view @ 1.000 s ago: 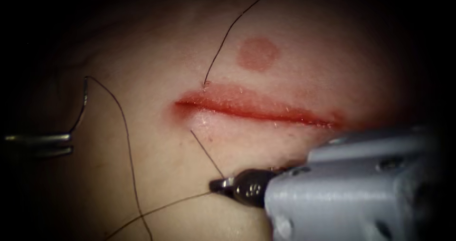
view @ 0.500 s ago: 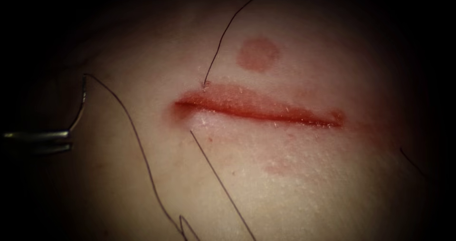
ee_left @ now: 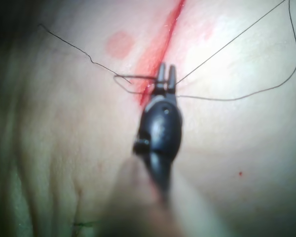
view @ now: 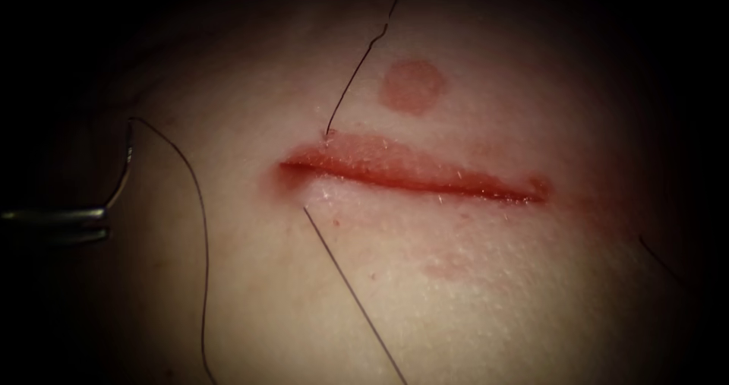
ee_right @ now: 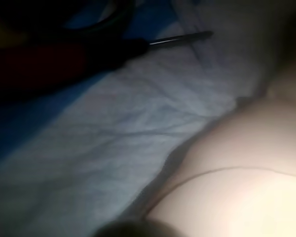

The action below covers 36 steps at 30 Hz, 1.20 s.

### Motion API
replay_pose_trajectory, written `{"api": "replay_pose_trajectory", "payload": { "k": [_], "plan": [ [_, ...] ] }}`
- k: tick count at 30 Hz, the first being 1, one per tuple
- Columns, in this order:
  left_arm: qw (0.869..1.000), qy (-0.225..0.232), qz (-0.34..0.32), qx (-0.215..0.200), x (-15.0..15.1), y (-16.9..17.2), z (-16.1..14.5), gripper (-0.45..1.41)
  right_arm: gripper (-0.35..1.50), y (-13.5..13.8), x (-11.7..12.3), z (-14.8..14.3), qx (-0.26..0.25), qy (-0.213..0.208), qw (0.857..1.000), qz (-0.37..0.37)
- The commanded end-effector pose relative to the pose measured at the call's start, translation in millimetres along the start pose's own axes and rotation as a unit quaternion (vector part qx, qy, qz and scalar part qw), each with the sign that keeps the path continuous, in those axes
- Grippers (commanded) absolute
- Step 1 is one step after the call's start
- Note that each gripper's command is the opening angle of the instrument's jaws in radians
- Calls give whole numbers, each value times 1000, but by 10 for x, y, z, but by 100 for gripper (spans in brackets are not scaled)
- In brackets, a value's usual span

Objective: Wound Closure
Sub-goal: Use the right gripper to pull the suture through.

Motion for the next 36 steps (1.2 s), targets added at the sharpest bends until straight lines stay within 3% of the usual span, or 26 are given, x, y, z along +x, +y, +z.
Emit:
{"api": "replay_pose_trajectory", "payload": {
  "k": [1,7,8,11,13,15,17,22,26,30,33,36],
  "plan": [
    [1000,0,-1,0,-6,2,6,-35,-35,-12,4,7,12,0,1000,1],
    [1000,0,0,0,-7,2,5,-35,-35,0,2,6,21,-5,1000,6],
    [1000,0,0,0,-7,2,5,-35,-10,9,2,4,-3,-2,1000,8],
    [1000,0,0,0,-7,3,6,-35,123,36,0,-6,-98,40,994,25],
    [1000,0,0,1,-7,3,7,-35,144,53,-2,-11,-144,61,987,39],
    [1000,0,0,1,-6,3,9,-35,148,73,-4,-17,-168,81,981,55],
    [1000,-1,0,2,-6,4,10,-35,148,119,-10,-28,-200,116,969,83],
    [1000,-1,0,2,-7,4,9,-35,146,194,-23,-38,-243,146,951,122],
    [1000,0,0,1,-7,4,6,-35,148,238,-37,-32,-240,157,948,135],
    [1000,0,0,1,-7,4,6,-35,148,252,-45,-32,-206,163,956,132],
    [1000,0,0,1,-7,4,6,-35,148,249,-47,-57,-149,194,956,161],
    [1000,0,0,1,-7,4,6,-35,148,234,-47,-89,-110,249,945,181]
  ]
}}
